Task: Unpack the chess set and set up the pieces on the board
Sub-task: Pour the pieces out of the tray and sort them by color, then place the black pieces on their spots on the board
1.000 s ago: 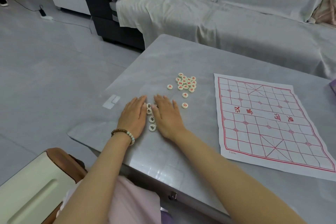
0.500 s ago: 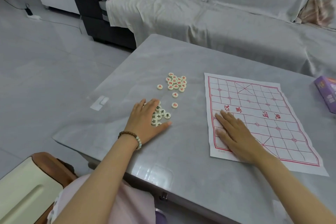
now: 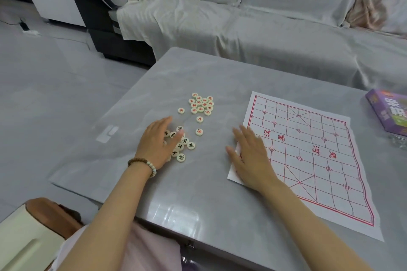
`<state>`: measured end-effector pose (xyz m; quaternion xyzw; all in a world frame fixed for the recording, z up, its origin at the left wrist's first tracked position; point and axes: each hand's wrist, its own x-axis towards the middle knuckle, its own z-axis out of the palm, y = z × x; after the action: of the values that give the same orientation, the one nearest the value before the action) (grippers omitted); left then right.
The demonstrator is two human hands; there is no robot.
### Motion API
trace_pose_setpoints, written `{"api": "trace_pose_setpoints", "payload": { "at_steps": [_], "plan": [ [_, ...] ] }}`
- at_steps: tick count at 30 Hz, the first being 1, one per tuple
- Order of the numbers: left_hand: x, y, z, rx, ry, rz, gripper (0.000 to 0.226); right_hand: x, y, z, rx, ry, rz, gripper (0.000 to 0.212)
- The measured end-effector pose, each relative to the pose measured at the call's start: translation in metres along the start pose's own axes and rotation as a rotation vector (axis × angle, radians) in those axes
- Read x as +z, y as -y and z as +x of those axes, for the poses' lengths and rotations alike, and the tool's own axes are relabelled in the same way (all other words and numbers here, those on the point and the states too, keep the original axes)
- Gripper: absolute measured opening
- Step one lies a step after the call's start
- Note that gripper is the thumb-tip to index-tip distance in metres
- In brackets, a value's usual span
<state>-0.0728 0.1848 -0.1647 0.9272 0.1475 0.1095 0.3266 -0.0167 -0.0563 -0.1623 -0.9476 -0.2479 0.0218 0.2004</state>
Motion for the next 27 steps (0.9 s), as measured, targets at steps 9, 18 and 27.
{"api": "trace_pose_setpoints", "payload": {
  "at_steps": [9, 18, 27],
  "plan": [
    [0.003, 0.004, 0.030, -0.063, 0.101, -0.049, 0.054, 0.039, 0.050, 0.101, -0.243, 0.158, -0.071, 0.052],
    [0.011, -0.001, 0.043, -0.003, 0.188, -0.067, 0.052, 0.039, 0.042, 0.162, -0.147, 0.152, -0.097, 0.056],
    [0.007, 0.011, 0.035, -0.012, 0.019, -0.065, 0.057, 0.059, 0.072, 0.189, -0.193, 0.096, -0.125, 0.051]
  ]
}}
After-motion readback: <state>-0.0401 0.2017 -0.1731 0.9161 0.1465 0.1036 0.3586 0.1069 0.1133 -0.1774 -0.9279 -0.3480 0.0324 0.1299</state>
